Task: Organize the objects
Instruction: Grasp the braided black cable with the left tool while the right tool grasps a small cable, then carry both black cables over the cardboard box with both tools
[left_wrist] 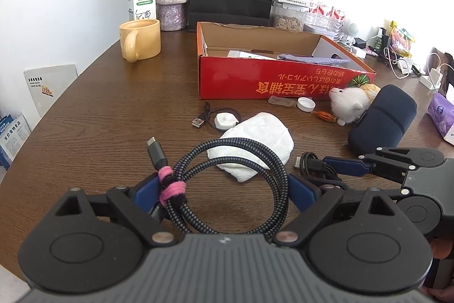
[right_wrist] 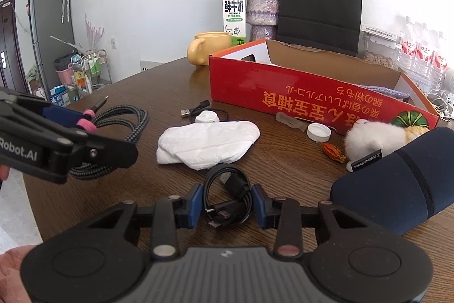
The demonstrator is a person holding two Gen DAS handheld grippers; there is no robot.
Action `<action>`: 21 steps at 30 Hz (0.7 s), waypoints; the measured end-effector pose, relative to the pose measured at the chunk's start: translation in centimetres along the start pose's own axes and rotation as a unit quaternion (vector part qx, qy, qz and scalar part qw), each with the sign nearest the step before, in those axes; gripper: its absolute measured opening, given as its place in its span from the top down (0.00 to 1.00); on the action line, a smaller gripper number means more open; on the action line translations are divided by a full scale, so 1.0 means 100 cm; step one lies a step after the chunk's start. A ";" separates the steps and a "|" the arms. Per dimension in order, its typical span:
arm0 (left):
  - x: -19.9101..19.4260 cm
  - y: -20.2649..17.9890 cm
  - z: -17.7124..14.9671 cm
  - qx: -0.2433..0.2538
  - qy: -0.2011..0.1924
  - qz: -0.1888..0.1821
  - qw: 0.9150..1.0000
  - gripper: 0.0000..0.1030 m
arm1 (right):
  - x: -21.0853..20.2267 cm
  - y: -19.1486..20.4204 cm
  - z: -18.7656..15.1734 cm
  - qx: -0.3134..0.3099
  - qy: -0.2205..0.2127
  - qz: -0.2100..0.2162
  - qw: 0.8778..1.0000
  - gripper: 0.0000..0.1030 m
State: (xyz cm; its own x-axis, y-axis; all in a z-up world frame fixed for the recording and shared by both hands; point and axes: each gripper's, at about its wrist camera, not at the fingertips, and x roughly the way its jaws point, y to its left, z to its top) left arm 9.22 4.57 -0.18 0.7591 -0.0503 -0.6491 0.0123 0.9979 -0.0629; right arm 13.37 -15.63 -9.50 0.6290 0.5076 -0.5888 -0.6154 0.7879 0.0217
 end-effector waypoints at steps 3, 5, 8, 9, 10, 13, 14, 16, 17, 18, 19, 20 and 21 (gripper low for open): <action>0.001 -0.003 0.004 0.003 -0.004 -0.002 1.000 0.09 | -0.002 -0.002 0.002 0.001 -0.005 -0.003 1.000 0.66; 0.002 -0.005 0.007 0.004 -0.007 -0.004 1.000 0.09 | -0.005 -0.004 0.003 0.003 -0.010 -0.006 1.000 0.66; 0.005 -0.010 0.014 0.008 -0.014 -0.009 1.000 0.09 | -0.009 -0.008 0.008 0.004 -0.019 -0.013 1.000 0.66; 0.005 -0.011 0.016 0.009 -0.016 -0.010 1.000 0.09 | -0.011 -0.010 0.011 0.004 -0.023 -0.016 1.000 0.66; 0.006 -0.012 0.019 0.010 -0.019 -0.011 1.000 0.09 | -0.012 -0.012 0.013 0.005 -0.026 -0.019 0.999 0.66; 0.010 -0.017 0.028 0.009 -0.027 -0.018 0.999 0.09 | -0.015 -0.019 0.021 0.006 -0.040 -0.029 0.999 0.66; 0.012 -0.019 0.031 0.008 -0.030 -0.020 0.999 0.09 | -0.015 -0.021 0.024 0.007 -0.044 -0.033 0.998 0.66; 0.015 -0.021 0.038 0.006 -0.036 -0.023 0.999 0.09 | -0.015 -0.026 0.029 0.008 -0.051 -0.039 0.998 0.66; 0.017 -0.022 0.042 0.004 -0.039 -0.025 0.999 0.09 | -0.015 -0.029 0.032 0.008 -0.055 -0.042 0.998 0.66; 0.020 -0.024 0.046 0.001 -0.041 -0.026 0.999 0.09 | -0.015 -0.031 0.035 0.009 -0.059 -0.045 0.997 0.66; 0.023 -0.025 0.050 -0.002 -0.043 -0.027 0.999 0.09 | -0.015 -0.034 0.039 0.010 -0.064 -0.047 0.997 0.66; 0.026 -0.025 0.054 -0.004 -0.046 -0.029 0.999 0.09 | -0.015 -0.037 0.042 0.012 -0.068 -0.050 0.996 0.66; 0.028 -0.026 0.058 -0.005 -0.049 -0.030 0.998 0.09 | -0.015 -0.040 0.045 0.013 -0.073 -0.053 0.996 0.66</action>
State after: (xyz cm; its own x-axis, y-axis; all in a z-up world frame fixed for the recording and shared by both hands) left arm 15.10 2.02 2.55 0.8169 -0.1052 -0.5671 0.0531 0.9928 -0.1077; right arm 17.05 -17.97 -5.04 0.7539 0.4641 -0.4651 -0.5298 0.8480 -0.0127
